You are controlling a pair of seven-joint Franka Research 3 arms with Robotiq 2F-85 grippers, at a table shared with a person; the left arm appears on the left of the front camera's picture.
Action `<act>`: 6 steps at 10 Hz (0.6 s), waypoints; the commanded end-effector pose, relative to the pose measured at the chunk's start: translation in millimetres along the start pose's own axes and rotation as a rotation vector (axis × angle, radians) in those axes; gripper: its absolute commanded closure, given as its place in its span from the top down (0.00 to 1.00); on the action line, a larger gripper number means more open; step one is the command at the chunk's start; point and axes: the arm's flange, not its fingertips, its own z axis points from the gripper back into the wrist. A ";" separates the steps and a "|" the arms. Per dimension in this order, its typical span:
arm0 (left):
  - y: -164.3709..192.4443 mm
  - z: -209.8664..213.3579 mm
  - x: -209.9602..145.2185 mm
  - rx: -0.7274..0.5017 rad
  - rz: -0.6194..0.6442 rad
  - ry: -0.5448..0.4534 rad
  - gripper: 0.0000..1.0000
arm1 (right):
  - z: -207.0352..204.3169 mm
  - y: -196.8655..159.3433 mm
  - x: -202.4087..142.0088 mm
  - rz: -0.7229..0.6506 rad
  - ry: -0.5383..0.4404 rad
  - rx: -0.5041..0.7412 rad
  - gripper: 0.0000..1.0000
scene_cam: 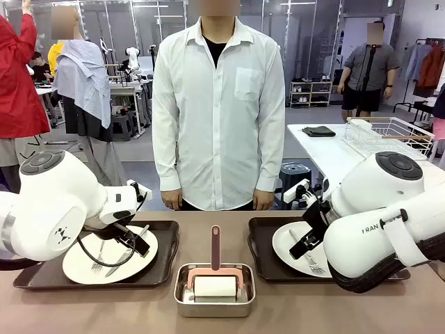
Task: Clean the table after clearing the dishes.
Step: When the left (or right) Handle tray is removed, use the left hand (or right hand) to clean the left (or right) side of the table with the Lint Roller.
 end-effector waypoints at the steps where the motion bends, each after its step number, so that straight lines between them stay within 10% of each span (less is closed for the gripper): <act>1: -0.2 0.0 0.0 0.000 0.000 0.000 1.00 | 0.0 0.0 0.0 0.000 0.000 0.000 1.00; 6: -0.2 0.0 0.0 0.000 0.000 0.000 1.00 | 0.0 0.0 0.0 0.000 0.000 0.000 1.00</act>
